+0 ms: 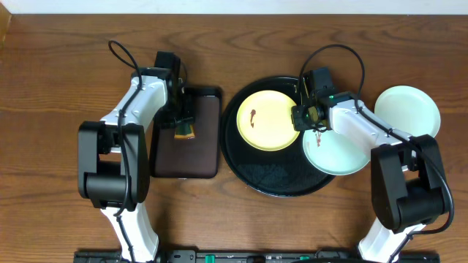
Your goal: Clean dirty plates on tray and stack at the side
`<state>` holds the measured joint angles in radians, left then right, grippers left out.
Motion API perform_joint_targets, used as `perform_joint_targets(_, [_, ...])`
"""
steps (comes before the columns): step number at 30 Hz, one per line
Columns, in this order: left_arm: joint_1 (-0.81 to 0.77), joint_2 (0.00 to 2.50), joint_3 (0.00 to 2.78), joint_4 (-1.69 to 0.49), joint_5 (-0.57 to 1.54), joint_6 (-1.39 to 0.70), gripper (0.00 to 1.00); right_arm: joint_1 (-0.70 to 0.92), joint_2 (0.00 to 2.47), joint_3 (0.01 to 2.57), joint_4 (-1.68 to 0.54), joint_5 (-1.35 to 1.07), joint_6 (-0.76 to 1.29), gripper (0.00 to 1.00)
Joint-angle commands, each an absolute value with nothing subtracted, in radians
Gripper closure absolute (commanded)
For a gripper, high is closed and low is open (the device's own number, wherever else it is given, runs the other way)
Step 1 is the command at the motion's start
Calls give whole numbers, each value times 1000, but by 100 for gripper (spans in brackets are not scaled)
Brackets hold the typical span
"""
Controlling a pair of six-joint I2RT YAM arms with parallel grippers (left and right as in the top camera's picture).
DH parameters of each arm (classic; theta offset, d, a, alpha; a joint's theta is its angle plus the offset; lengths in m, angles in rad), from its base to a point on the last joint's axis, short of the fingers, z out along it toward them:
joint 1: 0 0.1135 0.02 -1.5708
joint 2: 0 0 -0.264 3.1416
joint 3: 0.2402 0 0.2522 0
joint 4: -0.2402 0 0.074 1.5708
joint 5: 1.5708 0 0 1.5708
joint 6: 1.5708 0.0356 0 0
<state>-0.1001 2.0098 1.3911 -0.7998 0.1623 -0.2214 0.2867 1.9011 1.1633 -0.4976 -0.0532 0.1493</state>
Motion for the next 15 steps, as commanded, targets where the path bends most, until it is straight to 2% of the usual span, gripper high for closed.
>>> perform_joint_targets(1, [-104,2022,1345,-778,173,-222,77,295,1900,1155,-497,-49,160,87])
perform_joint_targets(2, [-104,2022,1336,-770,173,-222,92,295,1900,1155,-497,-49,160,87])
perform_joint_targets(4, [-103,2022,1332,-760,173,-222,92,295,1900,1155,-498,-49,160,87])
perform_joint_targets(5, [-102,2020,1334,-757,173,-222,90,295,1900,1155,-498,-49,160,87])
perform_joint_targets(6, [-101,2018,1340,-755,173,-222,58,295,1900,1155,-498,-49,160,87])
perform_joint_targets(7, [-99,2016,1349,-754,173,-222,50,295,1900,1155,-498,-49,160,87])
perform_joint_targets(15, [-97,2005,1402,-704,171,-222,48,295,1900,1155,-498,-49,160,86])
